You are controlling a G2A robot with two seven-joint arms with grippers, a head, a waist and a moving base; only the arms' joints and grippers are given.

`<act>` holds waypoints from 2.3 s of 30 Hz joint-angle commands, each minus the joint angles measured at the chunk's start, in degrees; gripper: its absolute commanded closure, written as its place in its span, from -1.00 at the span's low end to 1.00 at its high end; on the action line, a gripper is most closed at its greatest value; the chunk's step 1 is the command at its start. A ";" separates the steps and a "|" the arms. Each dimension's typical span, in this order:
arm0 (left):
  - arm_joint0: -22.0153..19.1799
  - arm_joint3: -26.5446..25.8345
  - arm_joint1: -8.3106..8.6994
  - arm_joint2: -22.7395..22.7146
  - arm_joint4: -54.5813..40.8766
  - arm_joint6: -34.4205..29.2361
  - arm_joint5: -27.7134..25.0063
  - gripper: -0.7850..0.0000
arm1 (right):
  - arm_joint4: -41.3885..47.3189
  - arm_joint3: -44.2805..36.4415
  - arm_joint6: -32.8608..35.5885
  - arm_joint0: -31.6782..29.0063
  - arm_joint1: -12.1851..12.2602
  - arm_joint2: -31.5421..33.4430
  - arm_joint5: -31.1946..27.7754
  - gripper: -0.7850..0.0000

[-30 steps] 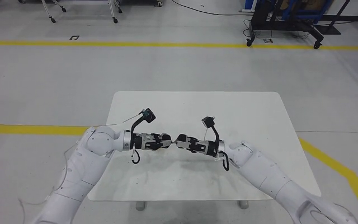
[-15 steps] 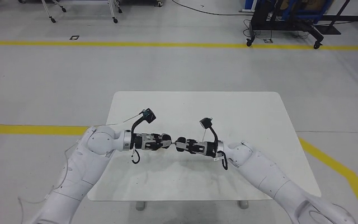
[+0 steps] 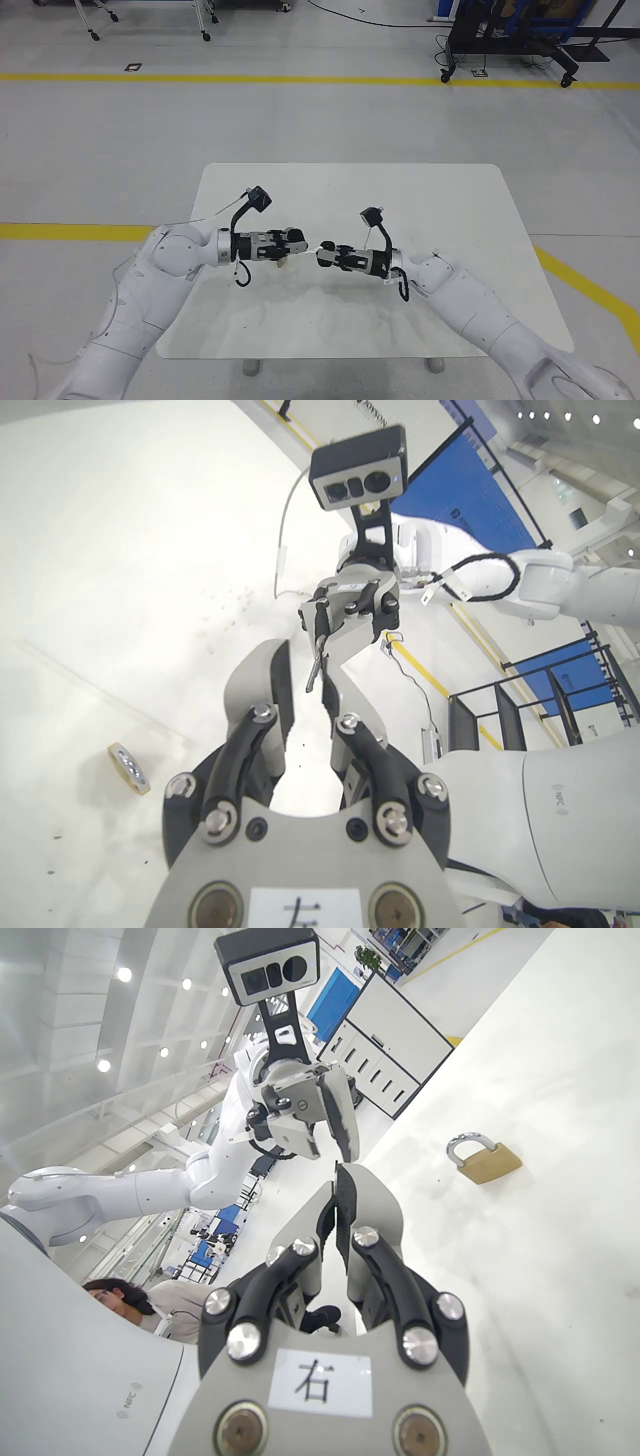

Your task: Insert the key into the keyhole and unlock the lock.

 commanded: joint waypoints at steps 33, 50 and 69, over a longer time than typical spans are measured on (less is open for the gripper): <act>6.63 -9.70 0.03 4.98 57.22 17.22 21.42 0.36 | -11.94 1.26 -20.40 -3.92 0.47 11.48 -0.24 1.00; 5.97 -8.46 -0.68 6.26 60.10 15.62 23.70 1.00 | -11.94 1.26 -20.40 -3.92 0.47 11.48 -0.24 1.00; 5.24 -8.22 -1.50 1.55 36.93 16.65 22.68 1.00 | -12.67 -1.30 -21.55 -5.15 0.46 12.30 0.69 1.00</act>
